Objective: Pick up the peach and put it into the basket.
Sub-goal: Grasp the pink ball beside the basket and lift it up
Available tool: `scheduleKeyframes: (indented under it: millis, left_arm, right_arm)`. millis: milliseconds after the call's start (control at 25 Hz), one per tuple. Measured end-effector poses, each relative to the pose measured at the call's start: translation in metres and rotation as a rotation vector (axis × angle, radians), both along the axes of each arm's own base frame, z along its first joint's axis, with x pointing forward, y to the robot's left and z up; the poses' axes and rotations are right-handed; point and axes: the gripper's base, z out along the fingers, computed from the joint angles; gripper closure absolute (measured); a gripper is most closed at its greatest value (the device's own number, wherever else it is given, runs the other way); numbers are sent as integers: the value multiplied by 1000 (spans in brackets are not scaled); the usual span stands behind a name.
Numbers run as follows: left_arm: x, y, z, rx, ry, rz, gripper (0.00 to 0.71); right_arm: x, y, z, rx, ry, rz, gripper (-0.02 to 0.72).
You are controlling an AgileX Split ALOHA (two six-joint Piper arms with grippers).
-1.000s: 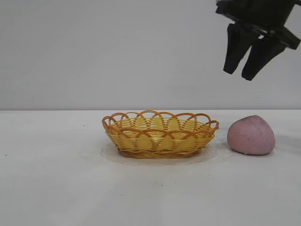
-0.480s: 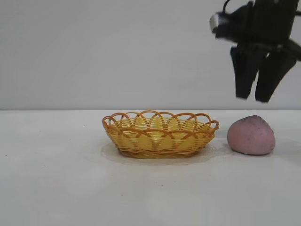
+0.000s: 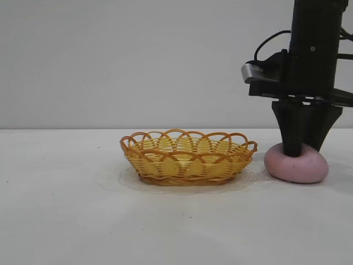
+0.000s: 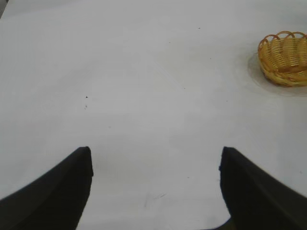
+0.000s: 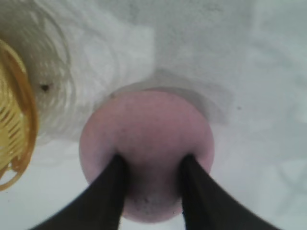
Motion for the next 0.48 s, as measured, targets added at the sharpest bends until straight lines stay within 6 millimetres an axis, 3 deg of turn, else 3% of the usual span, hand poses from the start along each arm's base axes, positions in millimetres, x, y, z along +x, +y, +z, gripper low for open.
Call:
scheduleKeyframes:
  millis: [80,120,200,480]
  left_arm:
    - [0,0,0,0,0,0,194]
    - [0,0,0,0,0,0,194]
    - [0,0,0,0,0,0,194]
    - [0,0,0,0,0,0,194]
  right_arm:
    - [1,-1,1,-8,-3,9,642]
    - [2,-1,3,-11,-7,13,703]
    - [5,-1,13,-18,-24,23,703]
    - [12,15,82,49,-162,65,703]
